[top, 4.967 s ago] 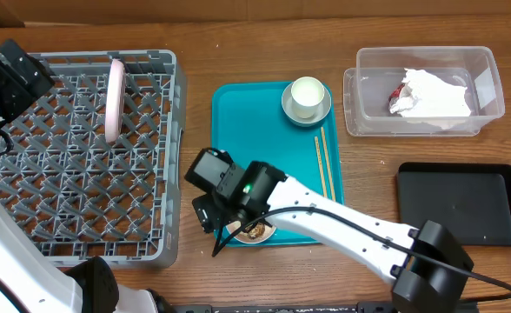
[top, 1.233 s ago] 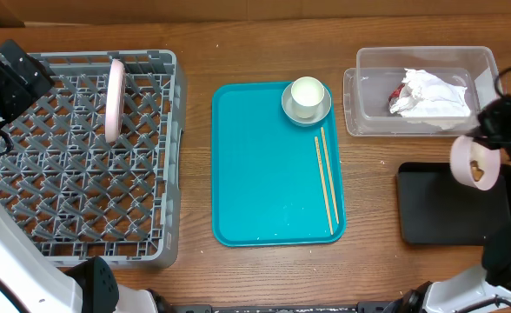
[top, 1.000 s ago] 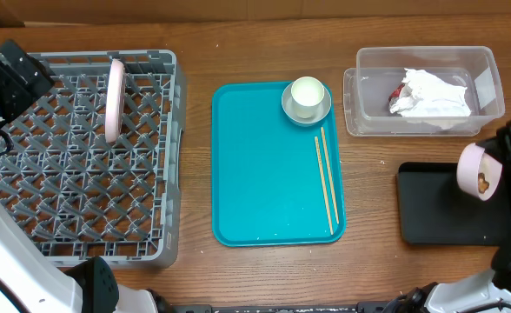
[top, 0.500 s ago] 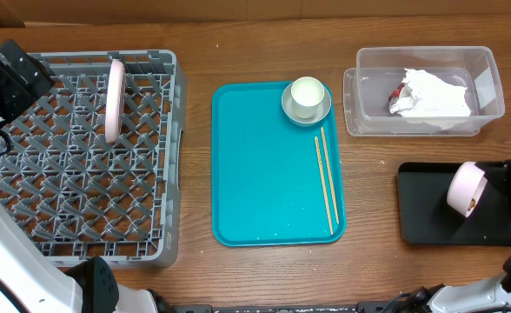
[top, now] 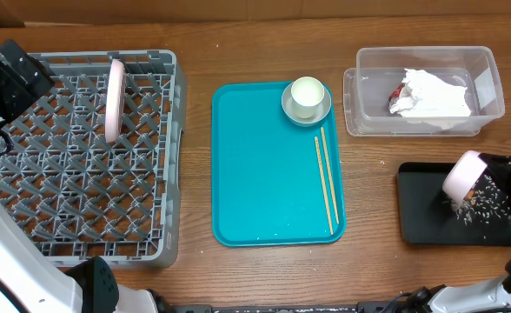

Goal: Sort waste into correct bins and load items into the dishwasher
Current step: 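Tilt the bowl with the right gripper to dump rice onto the black tray, then carry the emptied bowl back and set it on the teal tray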

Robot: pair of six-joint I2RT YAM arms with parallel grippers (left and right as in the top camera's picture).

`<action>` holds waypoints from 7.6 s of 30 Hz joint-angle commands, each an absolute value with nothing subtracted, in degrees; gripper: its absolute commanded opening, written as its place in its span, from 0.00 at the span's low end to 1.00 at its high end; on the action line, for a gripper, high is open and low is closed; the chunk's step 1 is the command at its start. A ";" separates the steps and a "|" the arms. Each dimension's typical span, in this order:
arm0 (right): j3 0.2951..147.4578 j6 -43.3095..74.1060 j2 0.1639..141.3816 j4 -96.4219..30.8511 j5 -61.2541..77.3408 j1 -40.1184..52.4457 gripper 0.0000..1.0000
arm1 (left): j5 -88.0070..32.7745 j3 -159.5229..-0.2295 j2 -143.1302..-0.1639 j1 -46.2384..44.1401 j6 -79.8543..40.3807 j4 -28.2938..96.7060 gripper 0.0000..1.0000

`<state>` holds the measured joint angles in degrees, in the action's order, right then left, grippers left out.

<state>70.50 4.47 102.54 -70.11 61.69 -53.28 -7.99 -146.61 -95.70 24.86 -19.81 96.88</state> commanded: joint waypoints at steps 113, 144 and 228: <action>74.89 -2.02 92.82 -80.66 72.29 -46.87 0.04 | -8.45 -146.32 -95.98 25.12 -20.80 96.79 1.00; 76.03 -6.87 108.42 -95.26 81.17 -49.39 0.04 | -8.45 -146.32 -95.98 25.10 -20.80 96.79 1.00; 94.02 52.25 113.06 -58.17 -9.93 54.00 0.23 | -8.45 -146.32 -95.98 25.10 -20.80 96.79 1.00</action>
